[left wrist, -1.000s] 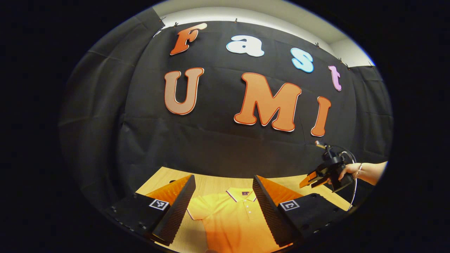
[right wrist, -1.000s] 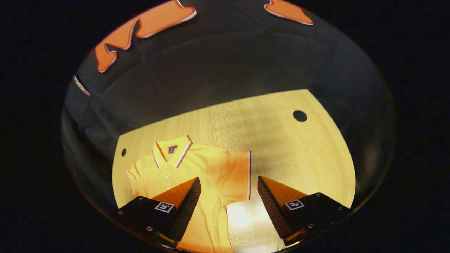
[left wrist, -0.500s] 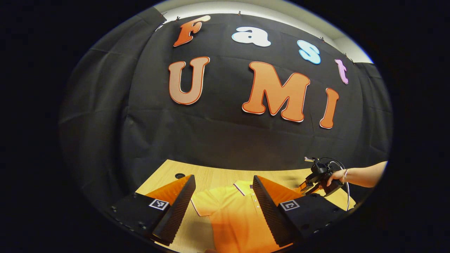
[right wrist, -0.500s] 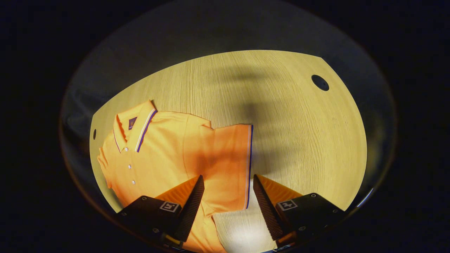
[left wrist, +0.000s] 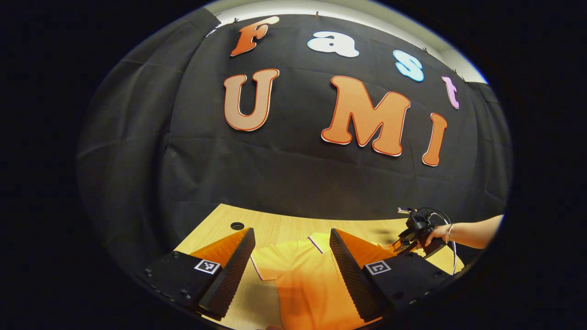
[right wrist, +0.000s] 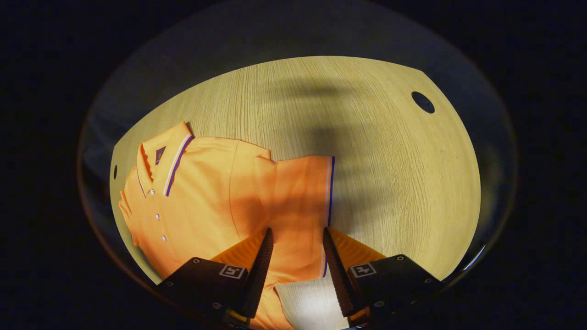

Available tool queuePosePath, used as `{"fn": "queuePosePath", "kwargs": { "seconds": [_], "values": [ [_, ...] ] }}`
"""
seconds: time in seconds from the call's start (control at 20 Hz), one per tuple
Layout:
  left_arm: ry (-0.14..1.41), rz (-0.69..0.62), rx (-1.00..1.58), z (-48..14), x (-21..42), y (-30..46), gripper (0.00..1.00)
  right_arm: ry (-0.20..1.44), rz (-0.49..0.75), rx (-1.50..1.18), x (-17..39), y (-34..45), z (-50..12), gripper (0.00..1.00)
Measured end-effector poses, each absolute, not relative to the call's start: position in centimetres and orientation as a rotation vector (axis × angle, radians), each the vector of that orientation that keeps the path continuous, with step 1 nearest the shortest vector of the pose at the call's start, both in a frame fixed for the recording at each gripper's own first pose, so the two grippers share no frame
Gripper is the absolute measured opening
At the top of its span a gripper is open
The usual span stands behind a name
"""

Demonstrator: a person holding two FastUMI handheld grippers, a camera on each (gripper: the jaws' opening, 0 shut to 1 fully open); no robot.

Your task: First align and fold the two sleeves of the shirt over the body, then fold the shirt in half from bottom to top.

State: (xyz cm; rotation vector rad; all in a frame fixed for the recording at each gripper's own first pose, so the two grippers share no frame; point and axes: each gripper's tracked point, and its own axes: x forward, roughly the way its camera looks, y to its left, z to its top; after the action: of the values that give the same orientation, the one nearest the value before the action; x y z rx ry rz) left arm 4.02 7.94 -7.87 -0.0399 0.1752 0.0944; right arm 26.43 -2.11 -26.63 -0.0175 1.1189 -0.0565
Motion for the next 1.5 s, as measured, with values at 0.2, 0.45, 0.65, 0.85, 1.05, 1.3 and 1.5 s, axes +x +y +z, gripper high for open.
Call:
{"fn": "queuePosePath", "kwargs": {
  "seconds": [0.2, 0.45, 0.65, 0.85, 1.05, 1.3, 1.5],
  "values": [
    [0.176, 0.100, -0.042, -7.9, 3.9, 8.2, 0.98, 1.108, -0.096, -0.009, 26.7, -3.0, -26.3, 0.53],
    [0.185, 0.105, -0.062, -8.3, 3.7, 8.5, 0.98, 1.062, -0.113, -0.025, 26.5, -2.7, -25.9, 0.23],
    [0.166, 0.109, -0.048, -7.7, 3.3, 8.7, 0.98, 1.031, -0.116, -0.043, 26.7, -2.7, -26.2, 0.12],
    [0.157, 0.108, -0.042, -7.3, 2.6, 8.9, 0.98, 1.004, -0.105, -0.010, 26.6, -2.4, -26.0, 0.00],
    [0.147, 0.117, -0.043, -7.0, 1.9, 9.4, 0.98, 0.998, -0.092, 0.048, 26.2, -2.0, -25.7, 0.00],
    [0.128, 0.127, -0.038, -6.2, 0.9, 9.9, 0.98, 0.954, -0.080, 0.091, 26.2, -1.4, -23.8, 0.00],
    [0.116, 0.121, -0.030, -6.0, 0.1, 9.8, 0.98, 0.921, -0.061, 0.099, 25.7, -0.6, -21.7, 0.00]
  ]
}}
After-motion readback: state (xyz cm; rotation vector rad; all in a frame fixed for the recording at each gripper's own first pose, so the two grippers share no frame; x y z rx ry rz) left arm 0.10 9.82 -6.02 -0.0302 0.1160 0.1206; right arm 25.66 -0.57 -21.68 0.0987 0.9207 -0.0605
